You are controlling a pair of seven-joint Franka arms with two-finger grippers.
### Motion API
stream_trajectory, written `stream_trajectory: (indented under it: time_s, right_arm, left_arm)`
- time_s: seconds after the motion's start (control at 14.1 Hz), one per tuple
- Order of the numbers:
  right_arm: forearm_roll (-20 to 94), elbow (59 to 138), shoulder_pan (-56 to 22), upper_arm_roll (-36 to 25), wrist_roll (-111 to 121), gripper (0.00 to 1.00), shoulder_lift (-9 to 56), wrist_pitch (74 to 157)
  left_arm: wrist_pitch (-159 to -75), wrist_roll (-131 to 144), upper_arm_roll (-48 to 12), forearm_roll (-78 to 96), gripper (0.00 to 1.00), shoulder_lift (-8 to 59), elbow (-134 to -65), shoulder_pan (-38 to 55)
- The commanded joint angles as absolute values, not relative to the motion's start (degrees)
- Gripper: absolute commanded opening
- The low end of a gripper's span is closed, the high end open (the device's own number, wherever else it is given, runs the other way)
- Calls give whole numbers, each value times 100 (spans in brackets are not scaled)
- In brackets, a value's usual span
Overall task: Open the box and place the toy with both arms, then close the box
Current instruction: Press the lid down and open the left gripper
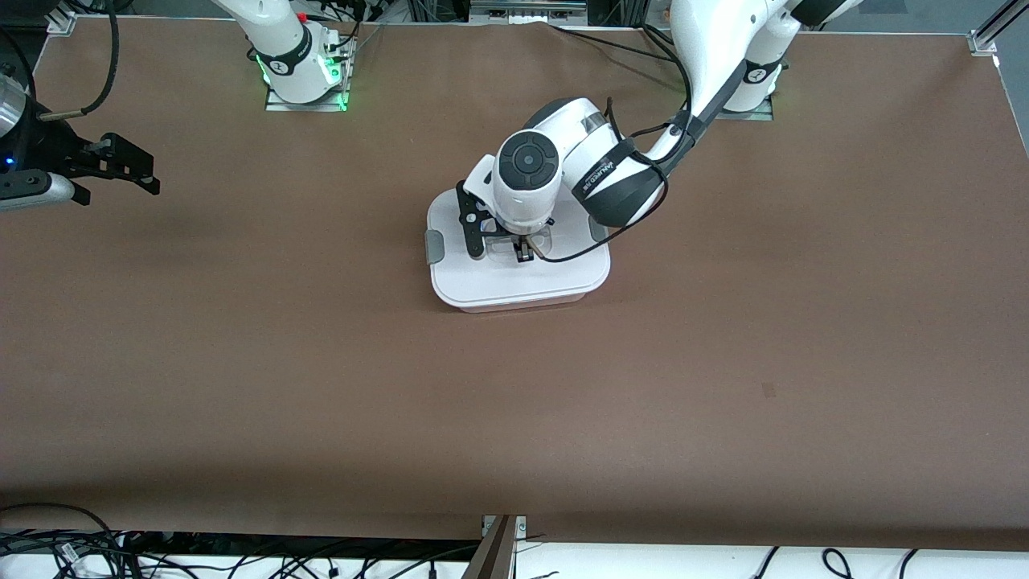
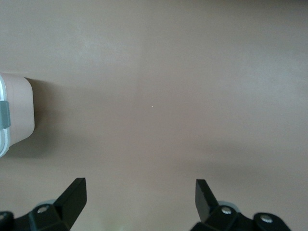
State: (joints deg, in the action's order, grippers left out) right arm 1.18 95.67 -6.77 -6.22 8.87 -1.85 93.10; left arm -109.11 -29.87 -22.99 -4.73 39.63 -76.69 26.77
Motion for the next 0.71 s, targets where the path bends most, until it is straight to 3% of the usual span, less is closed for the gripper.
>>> stream_trajectory:
  time_s: [0.0,0.07,0.21,0.64]
  right_arm:
    - [35,9378,-633,-589,932,100,-114,9246]
    - [35,9378,-642,-589,923,100,-106,9255]
    - [35,9378,-642,-589,923,100,-114,9246]
    - [44,9369,-633,-598,923,100,-114,9237]
  left_arm:
    - [-10846,-2927,-2268,-747,30,3903,-7840,2628]
    - [-10715,-2892,-2276,-747,99,3833,-7831,2637]
    - [-10522,-2682,-2294,-738,100,3553,-7787,2619]
    - [-8923,-927,-2268,-886,100,2331,-7726,2567]
